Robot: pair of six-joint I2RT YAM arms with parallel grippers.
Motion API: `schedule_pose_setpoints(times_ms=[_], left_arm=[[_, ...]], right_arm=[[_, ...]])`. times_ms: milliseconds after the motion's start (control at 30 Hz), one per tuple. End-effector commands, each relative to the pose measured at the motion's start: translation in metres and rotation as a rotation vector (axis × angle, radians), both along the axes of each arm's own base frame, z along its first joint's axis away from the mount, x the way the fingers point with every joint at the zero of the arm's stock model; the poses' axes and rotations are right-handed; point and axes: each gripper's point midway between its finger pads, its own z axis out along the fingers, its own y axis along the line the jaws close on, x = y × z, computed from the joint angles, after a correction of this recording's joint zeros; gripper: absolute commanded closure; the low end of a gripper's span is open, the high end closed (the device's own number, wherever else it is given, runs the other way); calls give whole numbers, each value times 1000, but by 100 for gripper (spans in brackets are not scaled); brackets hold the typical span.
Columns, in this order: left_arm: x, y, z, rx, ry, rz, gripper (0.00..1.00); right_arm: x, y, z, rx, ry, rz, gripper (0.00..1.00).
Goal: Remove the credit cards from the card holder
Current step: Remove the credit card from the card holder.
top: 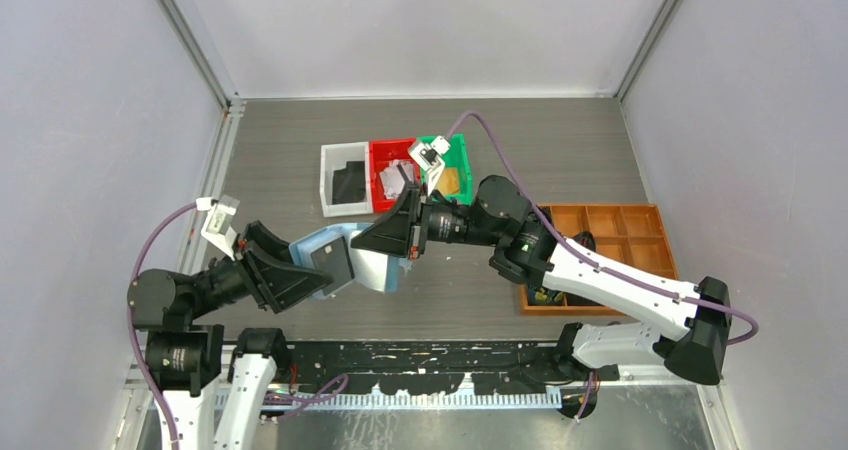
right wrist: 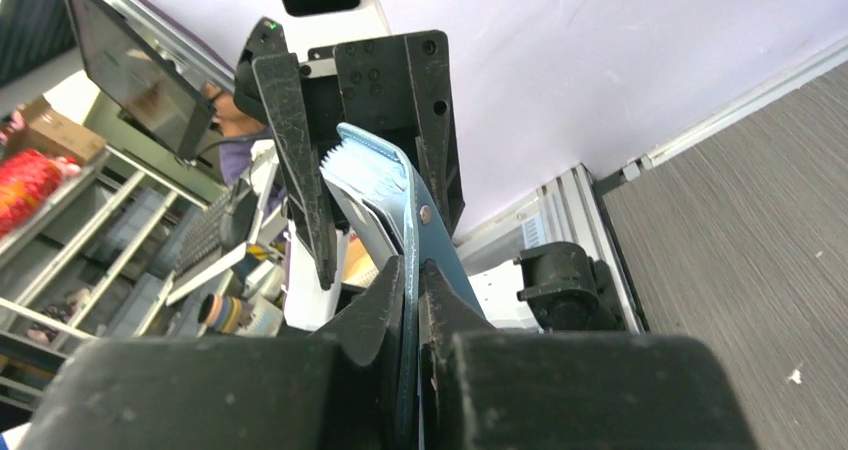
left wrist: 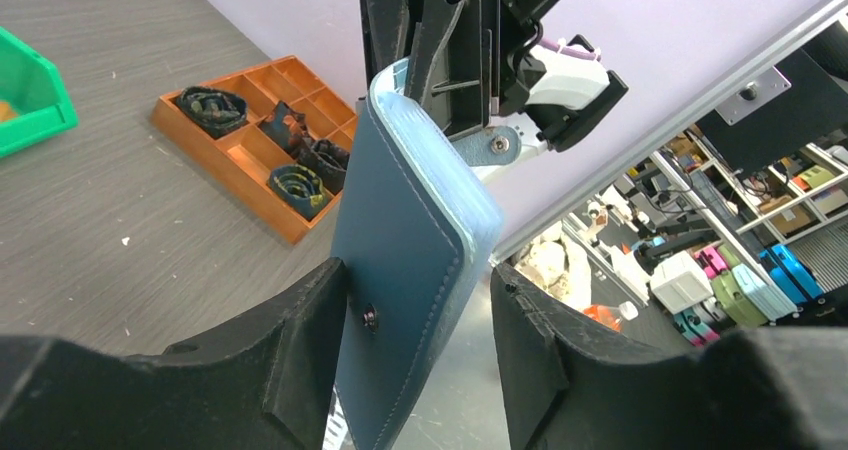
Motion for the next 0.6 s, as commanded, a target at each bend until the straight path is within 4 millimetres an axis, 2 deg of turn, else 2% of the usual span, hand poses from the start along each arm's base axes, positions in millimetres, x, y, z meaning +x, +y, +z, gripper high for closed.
schedule_pose_setpoints(times_ms=[0, 100, 200, 333, 500, 567], left_arm=[[4, 2, 6, -13, -42, 36, 45], [11, 3, 2, 3, -55, 67, 49], [17, 6, 0, 15, -62, 101, 57], [13, 4, 1, 4, -58, 72, 68], [7, 1, 5, 4, -52, 16, 70], [6, 1, 8, 6, -55, 11, 75]], right_arm=[[-2, -23, 74, 303, -26, -37, 99], [-3, -23, 73, 304, -17, -31, 99], [-2, -24, 71, 303, -15, -37, 99], [0, -25, 68, 303, -11, -52, 99], [2, -22, 63, 301, 1, -51, 99], [1, -21, 60, 294, 4, -44, 99]])
